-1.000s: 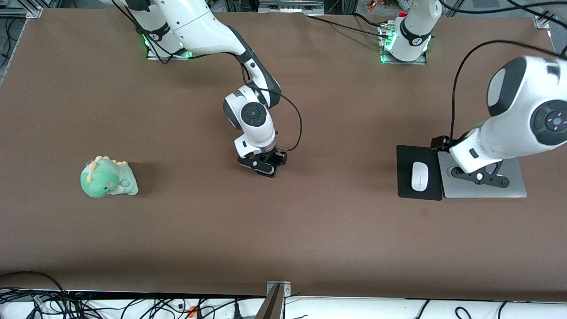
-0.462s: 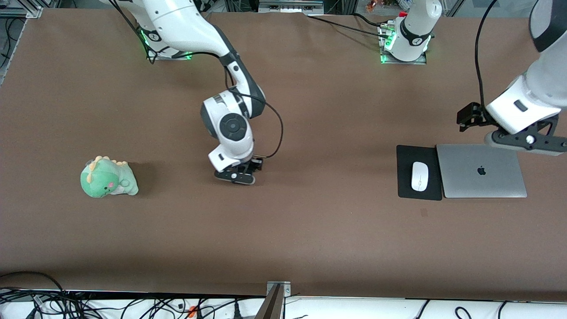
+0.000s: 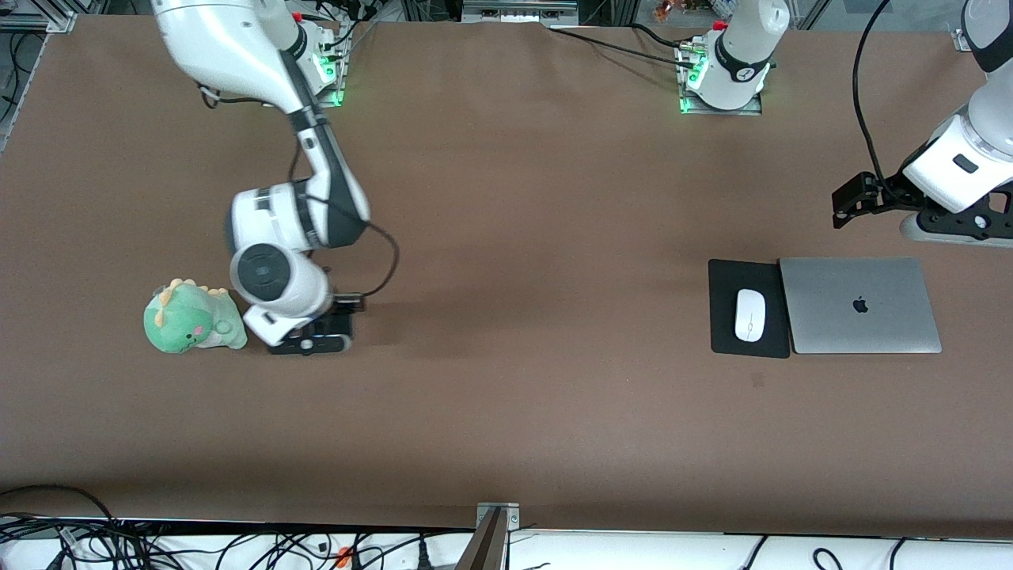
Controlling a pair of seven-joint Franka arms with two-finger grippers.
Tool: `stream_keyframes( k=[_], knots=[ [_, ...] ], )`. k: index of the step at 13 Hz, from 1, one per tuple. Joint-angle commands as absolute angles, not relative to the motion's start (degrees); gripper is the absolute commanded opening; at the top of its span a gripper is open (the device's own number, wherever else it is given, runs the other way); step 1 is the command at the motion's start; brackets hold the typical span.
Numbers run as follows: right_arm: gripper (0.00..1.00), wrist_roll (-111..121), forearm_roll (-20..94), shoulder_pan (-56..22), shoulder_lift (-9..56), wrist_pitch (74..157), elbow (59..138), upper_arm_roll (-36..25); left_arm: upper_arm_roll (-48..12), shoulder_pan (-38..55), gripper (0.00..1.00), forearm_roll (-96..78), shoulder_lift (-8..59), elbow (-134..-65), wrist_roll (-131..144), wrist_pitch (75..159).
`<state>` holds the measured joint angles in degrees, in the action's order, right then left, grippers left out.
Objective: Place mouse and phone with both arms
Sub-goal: 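Carry the phone beside the plush toy while the left gripper withdraws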
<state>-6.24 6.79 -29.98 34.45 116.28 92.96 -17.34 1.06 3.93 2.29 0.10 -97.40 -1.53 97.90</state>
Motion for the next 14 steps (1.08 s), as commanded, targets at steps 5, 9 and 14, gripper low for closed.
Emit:
stream_keyframes(
  k=[5,9,14],
  knots=[
    [0.57,2.8,11.5,-25.1,32.0,124.2,103.6,-16.3,0.1,4.7,1.00,1.8,-1.1,-98.2,-1.6,98.9],
    [0.57,2.1,11.6,-25.0,31.6,135.3,111.4,-16.3,0.2,4.1,1.00,1.8,-1.1,-98.1,-2.0,98.0],
    [1.00,1.8,13.2,-25.0,31.6,136.5,112.2,-16.2,0.2,4.0,1.00,1.8,-1.1,-98.1,-1.9,97.6]
  ],
)
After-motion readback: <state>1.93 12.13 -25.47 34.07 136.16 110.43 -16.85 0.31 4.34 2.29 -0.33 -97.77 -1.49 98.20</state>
